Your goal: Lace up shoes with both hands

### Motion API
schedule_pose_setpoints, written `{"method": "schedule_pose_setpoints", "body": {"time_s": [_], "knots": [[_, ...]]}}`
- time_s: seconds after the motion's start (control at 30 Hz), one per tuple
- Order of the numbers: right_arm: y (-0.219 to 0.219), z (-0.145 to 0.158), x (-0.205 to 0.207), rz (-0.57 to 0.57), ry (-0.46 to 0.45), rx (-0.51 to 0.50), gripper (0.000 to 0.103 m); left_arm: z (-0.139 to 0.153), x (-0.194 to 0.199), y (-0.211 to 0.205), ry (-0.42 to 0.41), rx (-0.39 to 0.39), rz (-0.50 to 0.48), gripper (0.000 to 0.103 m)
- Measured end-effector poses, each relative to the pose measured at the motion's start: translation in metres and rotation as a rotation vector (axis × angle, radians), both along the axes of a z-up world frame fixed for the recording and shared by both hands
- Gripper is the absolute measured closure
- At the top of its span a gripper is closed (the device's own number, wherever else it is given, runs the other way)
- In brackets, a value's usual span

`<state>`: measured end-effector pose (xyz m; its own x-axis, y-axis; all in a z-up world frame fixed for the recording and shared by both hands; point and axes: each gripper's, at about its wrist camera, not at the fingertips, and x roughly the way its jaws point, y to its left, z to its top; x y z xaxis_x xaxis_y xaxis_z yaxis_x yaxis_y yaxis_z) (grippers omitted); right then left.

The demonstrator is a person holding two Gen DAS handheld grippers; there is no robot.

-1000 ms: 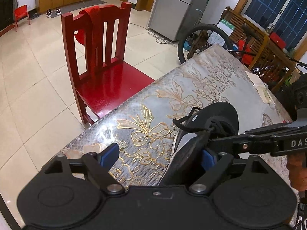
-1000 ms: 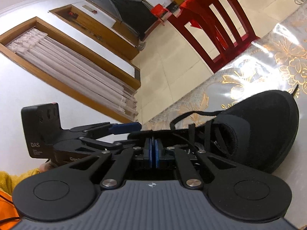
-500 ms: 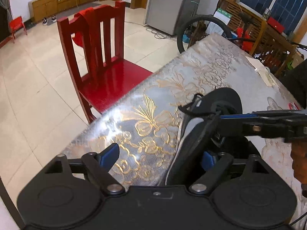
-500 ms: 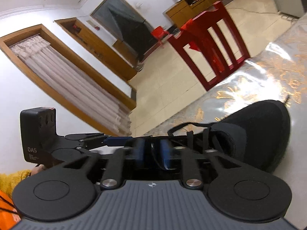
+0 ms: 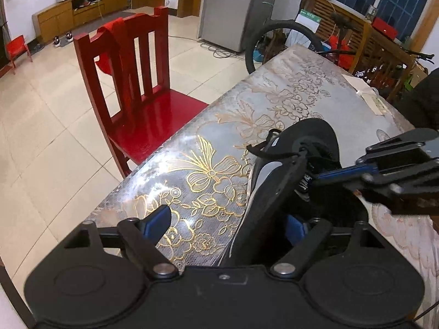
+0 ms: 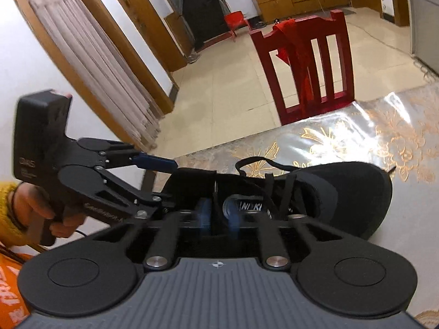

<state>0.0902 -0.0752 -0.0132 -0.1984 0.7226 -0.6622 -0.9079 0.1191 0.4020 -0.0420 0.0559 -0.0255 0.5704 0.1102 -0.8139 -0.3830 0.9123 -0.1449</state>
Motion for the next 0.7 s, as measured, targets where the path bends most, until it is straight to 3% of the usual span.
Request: {"method": "schedule_pose_setpoints", "body": {"time_s": [0.2, 0.3, 0.43, 0.53, 0.7], "knots": [[0.009, -0.001, -0.003, -0.028, -0.01, 0.034, 0.1, -0.001, 0.0, -0.007, 0.0, 0.013, -0.04, 0.02], [0.012, -0.001, -0.005, -0.032, -0.017, 0.005, 0.092, -0.005, 0.001, -0.012, 0.006, 0.012, -0.063, 0.02], [0.001, 0.016, -0.002, -0.07, -0.033, 0.017, 0.067, -0.011, -0.001, -0.02, 0.023, 0.043, -0.097, 0.02], [0.004, 0.027, 0.0, -0.069, -0.039, 0.029, 0.067, -0.015, -0.003, -0.027, 0.036, 0.073, -0.123, 0.02], [0.045, 0.021, -0.007, 0.011, -0.041, -0.058, 0.068, -0.02, -0.009, -0.029, 0.041, 0.086, -0.13, 0.02]]}}
